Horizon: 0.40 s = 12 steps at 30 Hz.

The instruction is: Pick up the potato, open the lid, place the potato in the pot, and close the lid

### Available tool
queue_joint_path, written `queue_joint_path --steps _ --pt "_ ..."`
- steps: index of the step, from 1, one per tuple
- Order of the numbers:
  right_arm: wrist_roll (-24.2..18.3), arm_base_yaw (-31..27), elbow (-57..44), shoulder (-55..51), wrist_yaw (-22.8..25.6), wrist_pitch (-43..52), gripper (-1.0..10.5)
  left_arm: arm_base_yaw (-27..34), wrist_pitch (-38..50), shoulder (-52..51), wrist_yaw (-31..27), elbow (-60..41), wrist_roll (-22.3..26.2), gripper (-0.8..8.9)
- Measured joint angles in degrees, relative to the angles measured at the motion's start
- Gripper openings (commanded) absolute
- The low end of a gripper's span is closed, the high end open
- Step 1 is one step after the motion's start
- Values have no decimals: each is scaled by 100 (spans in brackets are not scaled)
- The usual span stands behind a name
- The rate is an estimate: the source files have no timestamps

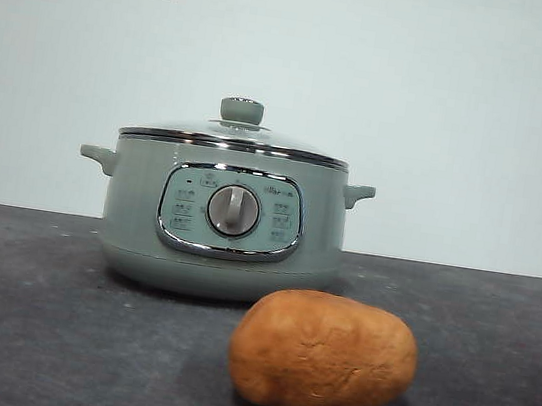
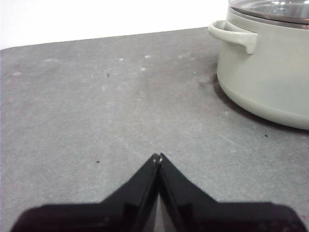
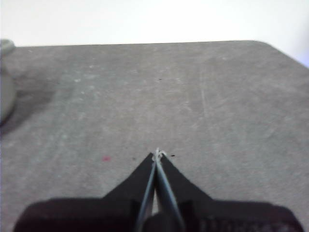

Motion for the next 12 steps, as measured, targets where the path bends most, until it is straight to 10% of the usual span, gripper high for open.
queue_joint_path --steps 12 --pt "1528 0 39 0 -273 20 -8 0 0 0 50 4 -245 -5"
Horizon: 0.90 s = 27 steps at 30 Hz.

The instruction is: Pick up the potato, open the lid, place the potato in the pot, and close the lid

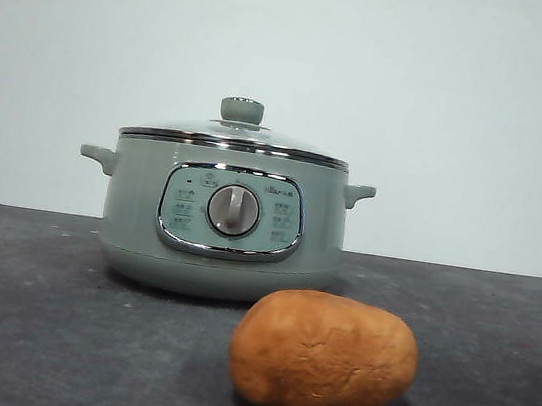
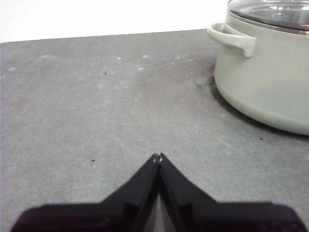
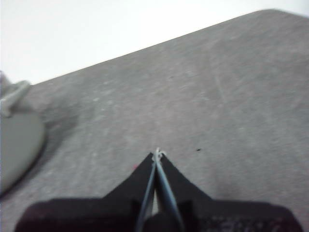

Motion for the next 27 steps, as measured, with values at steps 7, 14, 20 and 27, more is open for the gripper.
queue_joint_path --steps 7,14,20,27 --pt "216 0 708 190 -306 -289 -8 0 -35 118 466 531 -413 -5" --pt "275 0 1615 901 -990 -688 -6 0 -46 732 1021 1209 -597 -5" --pt "280 0 2542 1502 -1696 -1460 -2 0 -46 1399 1897 1928 -658 -4" --pt "393 0 3261 1902 -1980 -2586 -2 0 -407 2063 2710 2417 -660 -4"
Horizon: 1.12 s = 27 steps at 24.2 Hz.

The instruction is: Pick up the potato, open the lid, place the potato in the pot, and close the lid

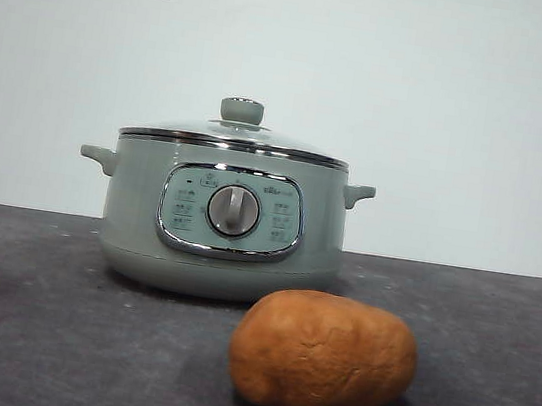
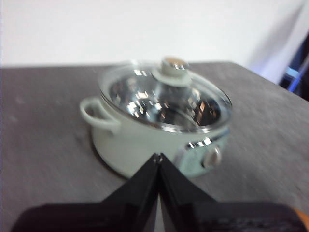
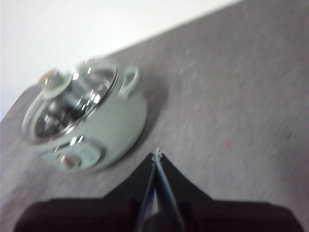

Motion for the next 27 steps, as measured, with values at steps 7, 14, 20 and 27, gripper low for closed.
queue_joint_path --steps 7,14,20,27 --pt "-619 2 319 820 -1163 -282 1 0 -691 616 667 437 0 -4" --pt "-1401 33 717 1869 -1663 -278 19 0 -798 953 1283 667 0 -5" --pt "-1786 525 1005 2830 -1674 -269 199 -22 -933 1086 1488 671 0 -4" --pt "-2090 2153 1585 4079 -1128 -284 732 -378 -1576 1154 1526 671 210 -5"
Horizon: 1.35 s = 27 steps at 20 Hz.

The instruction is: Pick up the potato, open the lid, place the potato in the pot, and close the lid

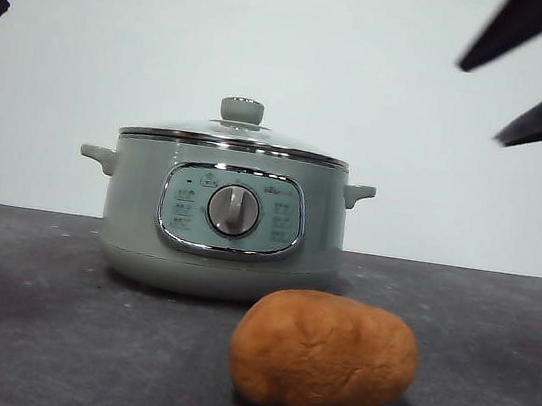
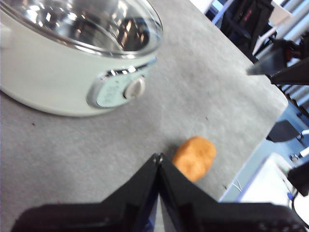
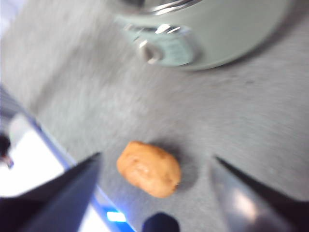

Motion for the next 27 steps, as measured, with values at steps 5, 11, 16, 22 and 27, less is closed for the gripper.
queue_joint_path --steps 5,11,16,22,27 --pt "-531 1198 452 739 1043 -306 732 -203 -175 2 0 0 20 -5" --pt "-1392 2326 695 1615 2194 -544 729 -221 -216 114 0 0 52 -5" --pt "-1788 2909 695 2326 2789 -343 729 -221 -221 313 0 0 55 -4" --pt "-1937 3060 697 2848 2929 17 728 -221 -223 382 0 0 105 -4" --pt "-1939 3062 697 3171 2905 208 718 -221 -223 382 0 0 122 -5"
